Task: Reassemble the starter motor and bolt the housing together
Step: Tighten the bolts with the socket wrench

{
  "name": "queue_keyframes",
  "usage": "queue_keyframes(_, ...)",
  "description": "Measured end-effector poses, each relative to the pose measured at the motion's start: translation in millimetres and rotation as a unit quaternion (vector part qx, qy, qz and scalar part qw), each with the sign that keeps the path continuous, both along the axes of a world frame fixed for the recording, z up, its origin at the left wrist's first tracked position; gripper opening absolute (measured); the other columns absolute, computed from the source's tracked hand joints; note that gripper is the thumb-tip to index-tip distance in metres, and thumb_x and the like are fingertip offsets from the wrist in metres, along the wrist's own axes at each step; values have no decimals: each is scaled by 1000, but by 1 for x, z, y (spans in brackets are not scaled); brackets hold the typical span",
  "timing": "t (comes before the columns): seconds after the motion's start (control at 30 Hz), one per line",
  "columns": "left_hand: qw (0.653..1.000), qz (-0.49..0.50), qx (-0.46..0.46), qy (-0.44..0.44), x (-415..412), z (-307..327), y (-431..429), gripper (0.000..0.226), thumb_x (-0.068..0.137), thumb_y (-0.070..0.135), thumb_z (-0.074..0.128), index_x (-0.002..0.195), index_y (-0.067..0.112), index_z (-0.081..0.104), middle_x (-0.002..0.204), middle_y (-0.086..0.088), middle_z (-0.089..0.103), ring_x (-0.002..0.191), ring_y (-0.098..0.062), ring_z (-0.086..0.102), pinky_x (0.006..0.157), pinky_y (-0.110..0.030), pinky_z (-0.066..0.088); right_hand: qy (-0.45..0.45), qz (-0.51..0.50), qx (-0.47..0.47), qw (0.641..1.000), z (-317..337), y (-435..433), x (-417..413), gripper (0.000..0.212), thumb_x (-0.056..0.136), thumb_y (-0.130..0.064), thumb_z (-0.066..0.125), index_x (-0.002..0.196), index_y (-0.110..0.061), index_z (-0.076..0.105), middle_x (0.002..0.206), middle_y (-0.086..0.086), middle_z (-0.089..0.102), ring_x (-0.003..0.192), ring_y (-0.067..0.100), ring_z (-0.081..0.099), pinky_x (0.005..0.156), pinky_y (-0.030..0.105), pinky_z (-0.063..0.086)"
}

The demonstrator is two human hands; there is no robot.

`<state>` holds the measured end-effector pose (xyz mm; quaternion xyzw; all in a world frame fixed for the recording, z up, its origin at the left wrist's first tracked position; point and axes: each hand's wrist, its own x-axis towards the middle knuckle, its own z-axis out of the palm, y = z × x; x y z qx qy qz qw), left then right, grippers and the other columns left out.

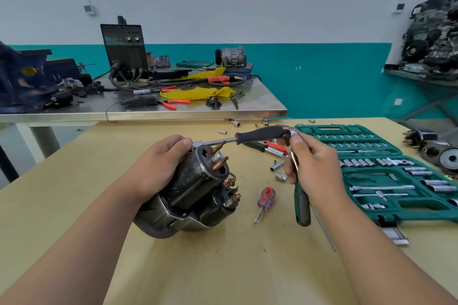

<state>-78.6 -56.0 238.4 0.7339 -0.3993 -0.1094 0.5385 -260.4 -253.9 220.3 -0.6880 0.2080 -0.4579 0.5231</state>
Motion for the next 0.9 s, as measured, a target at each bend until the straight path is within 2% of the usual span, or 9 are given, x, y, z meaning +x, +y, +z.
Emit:
queue_keyframes(0.07,1000,3,-1,-1,-1,1,0,37,101,38,46,68,27,58,59,12,54,54,-4,50,62,-31,39,1,-15,1,1000,1,2,1,25,97,-31,49,85,-38,70,48,5,57,39,12,47,37,23,42)
queue_keyframes(0.23,1000,0,-2,4,-4,2,1,37,101,37,46,68,27,59,60,11,55,54,-5,51,61,-30,40,-2,-47,19,999,3,-1,3,23,98,-31,48,93,-29,70,47,3,54,38,10,46,37,19,40)
queue_keyframes(0.33,1000,2,0,5,-5,3,1,36,101,37,46,68,25,58,62,7,55,56,-6,51,62,-31,41,8,-54,10,998,4,-3,3,26,98,-32,47,90,-18,67,47,4,53,39,11,45,37,19,39)
queue_keyframes(0.43,1000,4,0,5,-6,3,2,35,100,36,47,71,22,58,63,5,57,57,-8,52,63,-31,42,15,-53,7,998,3,0,6,28,98,-32,47,94,-15,69,46,4,51,38,9,46,37,20,39)
queue_keyframes(0.53,1000,9,1,5,-7,3,3,33,101,37,46,76,17,58,66,2,57,58,-8,53,64,-30,42,11,-66,9,998,4,0,5,32,98,-33,47,82,-15,68,45,4,52,37,11,45,36,21,39)
queue_keyframes(0.67,1000,17,4,-1,-9,3,3,33,101,37,45,81,13,58,68,1,57,58,-8,53,63,-30,43,10,-65,15,998,6,-1,0,32,98,-33,47,76,-18,66,47,6,54,38,14,45,37,23,40)
queue_keyframes(0.77,1000,19,5,-1,-8,4,3,34,101,37,45,79,15,58,66,2,57,57,-8,53,64,-31,42,14,-56,20,998,5,2,2,36,97,-33,47,68,-20,64,47,6,54,38,13,46,37,21,41)
queue_keyframes(0.9,1000,24,6,-11,-7,3,2,35,101,39,44,74,21,57,61,9,56,54,-4,52,58,-26,41,10,-64,26,998,6,3,3,40,97,-34,47,64,-17,63,46,6,55,37,13,47,36,22,41)
